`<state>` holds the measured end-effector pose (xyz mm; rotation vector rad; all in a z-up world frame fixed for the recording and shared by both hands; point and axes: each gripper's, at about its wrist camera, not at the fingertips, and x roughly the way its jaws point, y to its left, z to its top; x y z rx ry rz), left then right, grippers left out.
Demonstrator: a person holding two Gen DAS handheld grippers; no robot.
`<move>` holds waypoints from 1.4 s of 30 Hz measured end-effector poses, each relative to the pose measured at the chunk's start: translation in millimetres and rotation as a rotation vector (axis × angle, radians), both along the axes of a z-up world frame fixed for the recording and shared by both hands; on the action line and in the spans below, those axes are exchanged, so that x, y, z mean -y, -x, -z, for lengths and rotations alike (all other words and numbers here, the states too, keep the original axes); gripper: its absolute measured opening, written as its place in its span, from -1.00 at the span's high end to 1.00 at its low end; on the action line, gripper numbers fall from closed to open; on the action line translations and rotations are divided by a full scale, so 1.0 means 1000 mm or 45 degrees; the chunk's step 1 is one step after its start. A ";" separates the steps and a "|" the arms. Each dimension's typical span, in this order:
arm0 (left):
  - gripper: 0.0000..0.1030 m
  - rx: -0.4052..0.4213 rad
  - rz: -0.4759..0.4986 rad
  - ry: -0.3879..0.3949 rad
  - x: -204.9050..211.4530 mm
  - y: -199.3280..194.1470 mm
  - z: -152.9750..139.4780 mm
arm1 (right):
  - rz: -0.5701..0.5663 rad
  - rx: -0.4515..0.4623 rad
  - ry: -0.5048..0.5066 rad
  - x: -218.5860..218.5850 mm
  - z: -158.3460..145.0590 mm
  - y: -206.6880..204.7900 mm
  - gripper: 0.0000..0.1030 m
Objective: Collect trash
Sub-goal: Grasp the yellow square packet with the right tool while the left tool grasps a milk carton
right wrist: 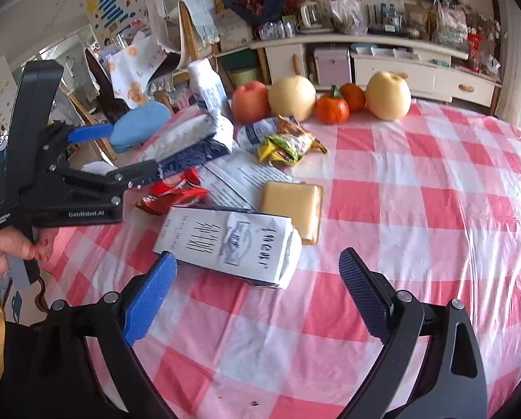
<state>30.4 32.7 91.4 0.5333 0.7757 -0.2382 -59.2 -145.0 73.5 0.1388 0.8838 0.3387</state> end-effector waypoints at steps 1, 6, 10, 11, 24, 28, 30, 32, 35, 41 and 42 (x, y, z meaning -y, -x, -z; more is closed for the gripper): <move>-0.84 0.000 0.008 0.000 0.003 -0.004 0.001 | -0.005 -0.012 -0.002 0.001 0.002 -0.002 -0.84; -0.84 -0.020 0.022 0.006 0.008 -0.022 0.007 | -0.056 -0.062 0.001 -0.001 0.010 -0.011 -0.84; -0.85 -0.051 0.032 0.025 0.007 -0.032 0.011 | -0.066 -0.069 -0.021 0.002 0.010 -0.019 -0.84; -0.85 -0.061 0.033 0.024 0.007 -0.034 0.014 | -0.063 -0.074 -0.028 0.004 0.010 -0.021 -0.84; -0.39 -0.212 0.035 0.094 0.015 -0.051 0.035 | 0.104 -0.100 -0.137 0.034 0.023 -0.057 -0.84; -0.22 -0.261 0.004 0.108 0.014 -0.050 0.042 | 0.142 -0.112 -0.103 0.029 0.033 -0.070 -0.81; -0.22 -0.271 -0.013 0.139 0.012 -0.050 0.040 | 0.144 -0.121 -0.101 0.025 0.037 -0.075 -0.64; -0.22 -0.280 -0.035 0.191 0.007 -0.050 0.036 | 0.144 -0.135 -0.114 0.022 0.041 -0.080 -0.56; -0.22 -0.289 -0.078 0.207 0.003 -0.050 0.033 | 0.142 -0.156 -0.125 0.016 0.049 -0.089 -0.56; -0.22 -0.273 -0.115 0.201 0.000 -0.043 0.023 | 0.102 -0.120 0.007 -0.004 0.050 -0.089 -0.55; -0.22 -0.270 -0.116 0.205 0.000 -0.042 0.022 | 0.096 -0.109 0.043 -0.007 0.051 -0.088 -0.51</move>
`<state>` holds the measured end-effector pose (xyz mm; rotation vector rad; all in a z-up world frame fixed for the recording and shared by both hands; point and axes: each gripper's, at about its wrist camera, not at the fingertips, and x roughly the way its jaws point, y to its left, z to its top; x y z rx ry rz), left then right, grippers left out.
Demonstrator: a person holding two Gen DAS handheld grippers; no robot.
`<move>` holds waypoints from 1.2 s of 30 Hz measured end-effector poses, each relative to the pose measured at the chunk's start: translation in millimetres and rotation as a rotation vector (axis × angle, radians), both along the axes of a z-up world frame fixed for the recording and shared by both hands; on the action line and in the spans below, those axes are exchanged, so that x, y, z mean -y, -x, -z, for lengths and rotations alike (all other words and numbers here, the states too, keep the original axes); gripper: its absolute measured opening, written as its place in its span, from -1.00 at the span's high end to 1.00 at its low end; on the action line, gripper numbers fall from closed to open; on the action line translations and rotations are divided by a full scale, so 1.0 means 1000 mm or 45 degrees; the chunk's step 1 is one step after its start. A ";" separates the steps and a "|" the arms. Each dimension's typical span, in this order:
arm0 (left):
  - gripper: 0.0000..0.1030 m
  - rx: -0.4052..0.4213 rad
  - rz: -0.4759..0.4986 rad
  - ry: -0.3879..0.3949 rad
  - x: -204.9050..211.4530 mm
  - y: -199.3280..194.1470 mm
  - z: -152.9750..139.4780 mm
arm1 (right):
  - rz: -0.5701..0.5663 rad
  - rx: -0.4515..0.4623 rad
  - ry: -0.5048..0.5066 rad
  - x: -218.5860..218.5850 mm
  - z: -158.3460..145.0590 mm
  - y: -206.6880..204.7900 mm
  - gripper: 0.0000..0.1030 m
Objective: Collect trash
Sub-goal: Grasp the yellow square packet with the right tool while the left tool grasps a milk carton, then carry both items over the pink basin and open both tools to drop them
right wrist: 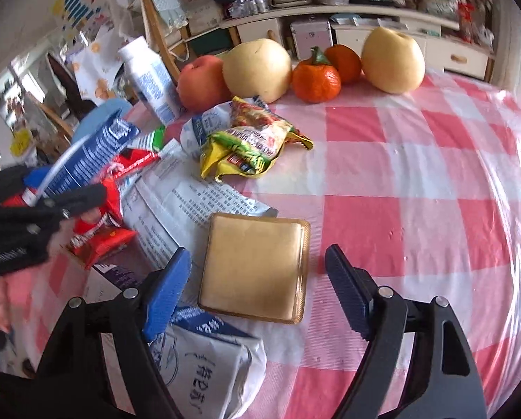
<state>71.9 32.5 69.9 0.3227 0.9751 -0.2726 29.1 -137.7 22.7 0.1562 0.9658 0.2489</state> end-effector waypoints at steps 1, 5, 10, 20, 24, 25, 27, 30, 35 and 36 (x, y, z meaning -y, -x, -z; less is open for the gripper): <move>-0.22 -0.001 -0.002 0.008 0.000 0.001 -0.002 | -0.006 0.011 0.044 -0.004 0.001 0.001 -0.43; -0.22 -0.019 -0.027 0.077 -0.008 0.004 -0.008 | -0.031 0.033 0.120 -0.012 0.003 0.004 -0.28; -0.22 -0.018 -0.062 0.172 -0.022 0.011 -0.020 | -0.027 0.030 0.101 -0.006 0.002 0.004 -0.25; -0.22 -0.010 -0.069 0.281 -0.043 0.023 -0.031 | 0.018 0.102 0.035 0.009 -0.015 0.015 -0.24; -0.22 0.010 -0.079 0.301 -0.052 0.029 -0.037 | 0.030 0.144 -0.010 0.012 -0.025 0.019 -0.24; -0.22 0.016 -0.086 0.308 -0.055 0.031 -0.039 | 0.031 0.152 -0.016 0.011 -0.026 0.020 -0.24; -0.22 0.029 -0.096 0.312 -0.060 0.035 -0.042 | 0.033 0.170 -0.027 0.010 -0.030 0.022 -0.24; -0.22 0.049 -0.114 0.321 -0.067 0.041 -0.045 | 0.021 0.176 -0.053 0.005 -0.035 0.027 -0.24; -0.22 0.077 -0.152 0.310 -0.083 0.051 -0.048 | -0.022 0.197 -0.049 -0.011 -0.042 0.037 -0.24; -0.22 0.080 -0.162 0.311 -0.087 0.052 -0.048 | -0.032 0.204 -0.045 -0.015 -0.044 0.040 -0.24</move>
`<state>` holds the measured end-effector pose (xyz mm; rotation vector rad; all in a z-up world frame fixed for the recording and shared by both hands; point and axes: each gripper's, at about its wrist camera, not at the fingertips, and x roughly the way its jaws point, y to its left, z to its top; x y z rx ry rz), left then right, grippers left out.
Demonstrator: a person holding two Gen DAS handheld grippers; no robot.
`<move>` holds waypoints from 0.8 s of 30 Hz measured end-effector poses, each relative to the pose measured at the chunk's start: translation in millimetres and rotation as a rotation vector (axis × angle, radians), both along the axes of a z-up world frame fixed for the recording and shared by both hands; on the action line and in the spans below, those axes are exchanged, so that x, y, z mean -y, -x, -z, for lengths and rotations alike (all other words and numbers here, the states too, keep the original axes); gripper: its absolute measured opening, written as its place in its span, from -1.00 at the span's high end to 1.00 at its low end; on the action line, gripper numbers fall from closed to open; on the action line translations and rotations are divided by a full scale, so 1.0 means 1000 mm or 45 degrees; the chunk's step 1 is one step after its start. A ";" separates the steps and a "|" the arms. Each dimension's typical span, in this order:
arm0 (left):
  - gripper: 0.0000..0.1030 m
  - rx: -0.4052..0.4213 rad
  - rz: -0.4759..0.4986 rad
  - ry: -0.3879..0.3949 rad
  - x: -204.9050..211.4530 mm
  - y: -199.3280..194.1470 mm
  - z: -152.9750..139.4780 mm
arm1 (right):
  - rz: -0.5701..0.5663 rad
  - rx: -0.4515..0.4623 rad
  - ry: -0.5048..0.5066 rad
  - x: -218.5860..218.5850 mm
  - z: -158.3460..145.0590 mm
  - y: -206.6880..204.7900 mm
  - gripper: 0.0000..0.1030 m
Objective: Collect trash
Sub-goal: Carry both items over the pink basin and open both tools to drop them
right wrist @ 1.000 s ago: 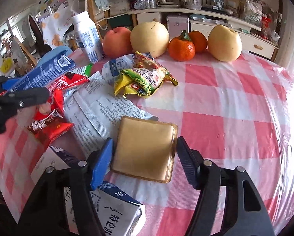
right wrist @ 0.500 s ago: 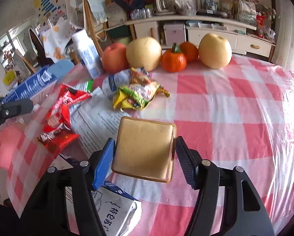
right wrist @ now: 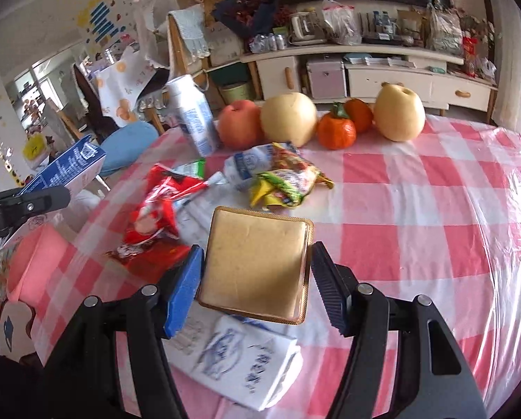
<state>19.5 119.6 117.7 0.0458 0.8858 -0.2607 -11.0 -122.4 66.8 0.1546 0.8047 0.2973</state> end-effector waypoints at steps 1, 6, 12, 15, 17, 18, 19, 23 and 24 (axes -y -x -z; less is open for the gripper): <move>-0.22 0.002 -0.008 0.000 -0.003 0.001 0.000 | -0.010 0.006 0.003 -0.004 -0.001 0.003 -0.24; -0.22 0.019 -0.073 0.013 -0.026 0.008 -0.003 | -0.044 0.017 0.018 -0.023 -0.004 0.014 -0.24; -0.22 0.038 -0.151 0.027 -0.058 0.014 -0.005 | -0.091 0.028 0.016 -0.053 -0.009 0.027 -0.24; -0.22 0.047 -0.192 0.037 -0.075 0.018 -0.006 | -0.142 0.035 0.017 -0.076 -0.014 0.033 -0.24; -0.22 0.048 -0.221 0.047 -0.088 0.020 -0.006 | -0.188 0.044 0.030 -0.096 -0.018 0.038 -0.24; -0.22 0.049 -0.242 0.054 -0.097 0.021 -0.005 | -0.214 0.047 0.032 -0.107 -0.020 0.040 -0.24; -0.22 0.050 -0.261 0.060 -0.104 0.023 -0.005 | -0.242 0.049 0.032 -0.119 -0.022 0.043 -0.24; -0.22 0.060 -0.335 0.093 -0.134 0.029 -0.006 | -0.343 0.058 0.014 -0.164 -0.033 0.050 -0.24; -0.22 0.067 -0.361 0.100 -0.144 0.031 -0.006 | -0.373 0.062 0.006 -0.177 -0.036 0.051 -0.24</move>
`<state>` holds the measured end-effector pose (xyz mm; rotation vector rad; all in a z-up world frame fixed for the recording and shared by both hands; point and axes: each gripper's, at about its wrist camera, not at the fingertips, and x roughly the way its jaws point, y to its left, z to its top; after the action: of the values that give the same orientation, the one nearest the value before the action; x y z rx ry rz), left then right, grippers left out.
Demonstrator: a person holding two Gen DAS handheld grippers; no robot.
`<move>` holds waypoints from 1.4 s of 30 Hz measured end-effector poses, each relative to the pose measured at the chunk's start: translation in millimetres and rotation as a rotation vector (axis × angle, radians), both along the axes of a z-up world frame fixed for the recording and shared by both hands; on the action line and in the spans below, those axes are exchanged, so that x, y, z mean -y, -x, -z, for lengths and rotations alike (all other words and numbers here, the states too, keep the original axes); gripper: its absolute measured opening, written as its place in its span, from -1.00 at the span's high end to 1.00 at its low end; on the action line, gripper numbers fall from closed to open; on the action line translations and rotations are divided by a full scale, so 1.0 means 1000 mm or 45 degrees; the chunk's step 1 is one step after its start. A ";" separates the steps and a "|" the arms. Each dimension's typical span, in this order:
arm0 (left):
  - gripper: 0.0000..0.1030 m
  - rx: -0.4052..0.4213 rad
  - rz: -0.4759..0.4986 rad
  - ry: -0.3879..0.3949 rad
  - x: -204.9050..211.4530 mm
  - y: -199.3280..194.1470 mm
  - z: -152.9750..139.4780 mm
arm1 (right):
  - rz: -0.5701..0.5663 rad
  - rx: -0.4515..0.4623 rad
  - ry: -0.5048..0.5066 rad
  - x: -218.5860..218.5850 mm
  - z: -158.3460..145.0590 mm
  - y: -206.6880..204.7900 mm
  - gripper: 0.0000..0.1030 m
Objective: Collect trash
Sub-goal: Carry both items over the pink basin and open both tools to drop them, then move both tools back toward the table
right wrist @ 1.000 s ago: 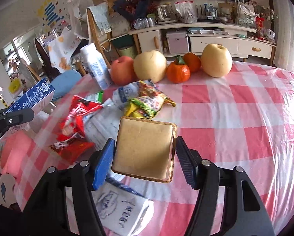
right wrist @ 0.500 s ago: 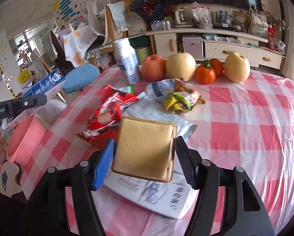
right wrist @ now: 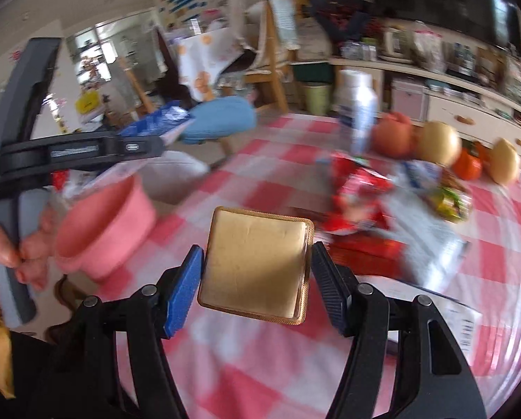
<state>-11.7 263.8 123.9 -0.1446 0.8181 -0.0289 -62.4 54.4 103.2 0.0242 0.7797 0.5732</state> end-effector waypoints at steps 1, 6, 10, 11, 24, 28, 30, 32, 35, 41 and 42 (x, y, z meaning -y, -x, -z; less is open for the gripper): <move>-0.22 0.004 -0.018 0.006 -0.007 0.002 0.000 | -0.034 0.005 -0.003 -0.015 -0.003 0.002 -0.24; -0.22 0.022 -0.175 0.089 -0.067 0.015 0.002 | -0.194 0.051 0.015 -0.083 -0.020 0.012 -0.25; -0.22 0.016 -0.320 0.135 -0.117 0.026 0.010 | -0.302 0.083 0.044 -0.139 -0.027 0.018 -0.25; -0.22 0.012 -0.350 0.143 -0.127 0.027 0.012 | -0.322 0.085 0.049 -0.149 -0.026 0.019 -0.25; -0.61 -0.101 -0.595 0.165 -0.198 0.038 0.052 | -0.435 0.083 0.108 -0.240 0.011 0.010 -0.71; -0.82 -0.066 -0.627 0.094 -0.195 0.042 0.047 | -0.356 0.068 0.069 -0.218 0.012 0.012 -0.78; -0.84 -0.053 -0.623 0.065 -0.191 0.042 0.041 | -0.318 0.074 0.062 -0.205 0.013 0.012 -0.80; -0.85 -0.033 -0.605 0.053 -0.186 0.040 0.035 | -0.270 0.091 0.066 -0.190 0.013 0.014 -0.80; -0.85 0.028 -0.582 0.085 -0.178 0.041 0.024 | -0.235 0.120 0.092 -0.175 0.014 0.018 -0.80; -0.86 0.175 -0.533 0.105 -0.156 0.042 0.004 | -0.182 0.209 0.165 -0.147 0.015 0.030 -0.83; -0.86 0.206 -0.527 0.099 -0.151 0.043 0.001 | -0.180 0.214 0.171 -0.144 0.016 0.030 -0.84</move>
<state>-54.8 415.2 122.9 -0.3777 0.6138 0.3143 -92.7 198.4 87.5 -0.2019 0.6573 0.6472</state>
